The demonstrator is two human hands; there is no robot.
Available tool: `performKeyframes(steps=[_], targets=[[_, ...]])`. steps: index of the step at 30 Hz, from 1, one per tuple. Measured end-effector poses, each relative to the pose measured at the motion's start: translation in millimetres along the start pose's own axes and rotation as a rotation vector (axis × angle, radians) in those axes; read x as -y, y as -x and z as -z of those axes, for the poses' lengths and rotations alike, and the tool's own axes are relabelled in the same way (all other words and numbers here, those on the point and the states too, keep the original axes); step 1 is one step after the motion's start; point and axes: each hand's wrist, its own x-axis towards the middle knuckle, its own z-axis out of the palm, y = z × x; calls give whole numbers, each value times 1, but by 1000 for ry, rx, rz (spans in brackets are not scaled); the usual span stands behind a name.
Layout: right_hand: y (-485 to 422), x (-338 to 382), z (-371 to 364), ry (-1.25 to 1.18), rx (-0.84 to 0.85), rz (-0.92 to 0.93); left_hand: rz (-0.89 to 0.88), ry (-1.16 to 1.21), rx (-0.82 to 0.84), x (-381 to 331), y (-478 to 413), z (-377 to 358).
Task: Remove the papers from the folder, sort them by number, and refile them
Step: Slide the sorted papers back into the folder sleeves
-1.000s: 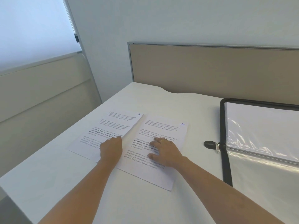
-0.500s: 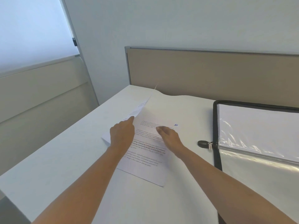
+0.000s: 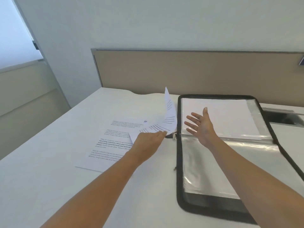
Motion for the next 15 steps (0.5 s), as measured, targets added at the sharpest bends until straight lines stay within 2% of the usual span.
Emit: performKeyframes(steps=[6,10,12,15], targets=[[24,16,91,-17,-78,18,-183,89,78,-66,-25,-11],[36,29,151,12,-47,61,-290,131,102,-111,-39,-14],[43,38,177,9,-152,110,-326,150,118,-134,-44,-17],[54,49,209,1,-425,224,-358,194,135,-166,-49,-24]])
